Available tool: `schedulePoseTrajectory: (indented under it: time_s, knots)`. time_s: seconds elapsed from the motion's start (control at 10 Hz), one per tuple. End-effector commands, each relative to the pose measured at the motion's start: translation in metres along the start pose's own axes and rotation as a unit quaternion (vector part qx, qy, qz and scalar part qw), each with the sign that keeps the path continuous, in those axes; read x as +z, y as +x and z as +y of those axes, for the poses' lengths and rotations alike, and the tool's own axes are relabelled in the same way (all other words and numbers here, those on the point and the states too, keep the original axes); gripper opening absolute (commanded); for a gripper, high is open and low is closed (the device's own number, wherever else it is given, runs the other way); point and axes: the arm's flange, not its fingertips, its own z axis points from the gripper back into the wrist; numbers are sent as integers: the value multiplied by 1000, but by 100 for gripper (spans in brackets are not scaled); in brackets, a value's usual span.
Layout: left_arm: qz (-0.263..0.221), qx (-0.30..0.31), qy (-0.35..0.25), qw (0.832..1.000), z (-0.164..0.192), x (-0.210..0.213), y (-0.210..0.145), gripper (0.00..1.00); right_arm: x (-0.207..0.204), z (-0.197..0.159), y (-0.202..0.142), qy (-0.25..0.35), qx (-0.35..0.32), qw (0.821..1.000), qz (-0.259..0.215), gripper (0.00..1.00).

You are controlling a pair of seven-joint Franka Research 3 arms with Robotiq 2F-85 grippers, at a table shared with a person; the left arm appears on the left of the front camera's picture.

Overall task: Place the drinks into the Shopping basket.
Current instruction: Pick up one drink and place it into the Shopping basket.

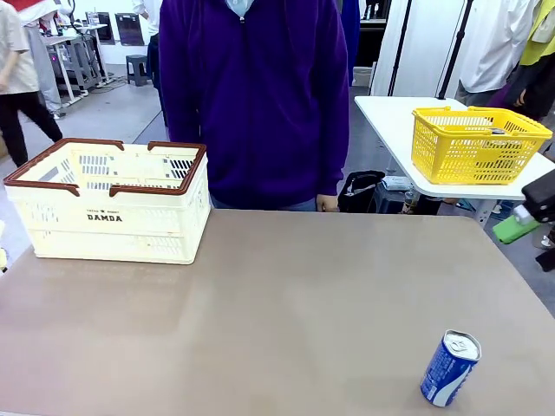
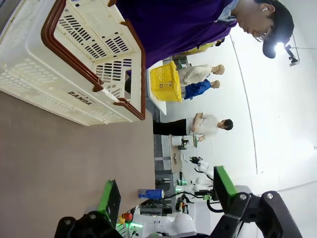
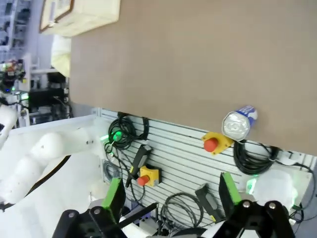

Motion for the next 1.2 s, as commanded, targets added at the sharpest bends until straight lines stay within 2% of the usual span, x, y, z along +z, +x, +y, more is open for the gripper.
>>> schedulePoseTrajectory:
  time_s: [0.0,0.2,0.4,0.6,0.7,0.8,0.9,1.0,1.1]
  knots:
    - [6,-8,2,1000,1,3,-1,100,-36,0,7,-79,-11,997,-7,100]
    - [6,-8,2,1000,1,3,-1,100,-63,-16,17,-175,-55,983,-13,100]
    - [6,-8,2,1000,1,3,-1,100,-82,-33,20,-229,-90,969,28,100]
    - [6,-8,2,1000,1,3,-1,100,-98,-45,28,-217,-116,966,82,100]
    - [6,-8,2,1000,1,3,-1,100,-98,-48,33,-176,-112,972,110,100]
    - [6,-8,2,1000,1,3,-1,100,-82,-24,46,-230,-99,967,56,100]
    - [6,-8,2,1000,1,3,-1,100,-82,-24,46,-230,-99,967,56,100]
    - [6,-8,2,1000,1,3,-1,100,-90,-33,46,-215,-111,967,86,100]
    - [6,-8,2,1000,1,3,-1,100,-108,-33,45,-242,-109,959,104,100]
